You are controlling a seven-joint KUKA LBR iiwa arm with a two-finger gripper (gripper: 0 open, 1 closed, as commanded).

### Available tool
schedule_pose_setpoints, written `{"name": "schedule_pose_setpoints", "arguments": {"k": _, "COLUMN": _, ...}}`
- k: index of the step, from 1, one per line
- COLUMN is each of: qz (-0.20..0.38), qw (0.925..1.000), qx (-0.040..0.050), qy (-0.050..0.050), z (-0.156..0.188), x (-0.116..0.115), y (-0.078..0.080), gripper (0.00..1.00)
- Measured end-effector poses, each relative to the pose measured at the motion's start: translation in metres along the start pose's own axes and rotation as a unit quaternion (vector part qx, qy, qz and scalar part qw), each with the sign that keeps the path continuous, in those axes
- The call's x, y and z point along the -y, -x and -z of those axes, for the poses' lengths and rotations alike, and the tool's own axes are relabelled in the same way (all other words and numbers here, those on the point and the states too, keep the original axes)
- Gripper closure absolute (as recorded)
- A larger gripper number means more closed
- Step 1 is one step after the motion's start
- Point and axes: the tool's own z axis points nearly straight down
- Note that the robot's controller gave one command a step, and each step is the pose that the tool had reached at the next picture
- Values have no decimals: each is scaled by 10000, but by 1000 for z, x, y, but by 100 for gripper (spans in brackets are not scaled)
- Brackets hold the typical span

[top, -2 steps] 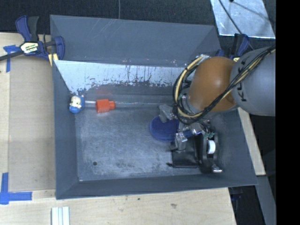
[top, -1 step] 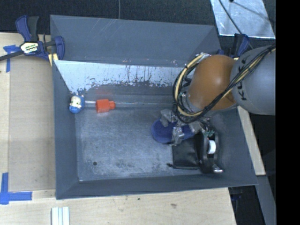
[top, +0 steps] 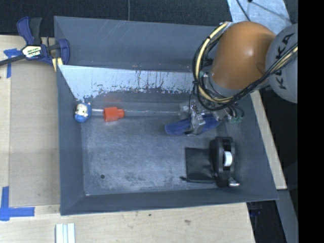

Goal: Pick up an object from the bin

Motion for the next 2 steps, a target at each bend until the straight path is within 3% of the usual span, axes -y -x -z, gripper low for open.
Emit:
{"name": "schedule_pose_setpoints", "arguments": {"k": 1, "qz": -93, "qw": 10000, "qx": 4, "qy": -4, "z": 78, "x": 4, "y": 12, "gripper": 100}}
{"name": "schedule_pose_setpoints", "arguments": {"k": 2, "qz": 1835, "qw": 9830, "qx": -28, "qy": 17, "z": 75, "x": -2, "y": 15, "gripper": 100}}
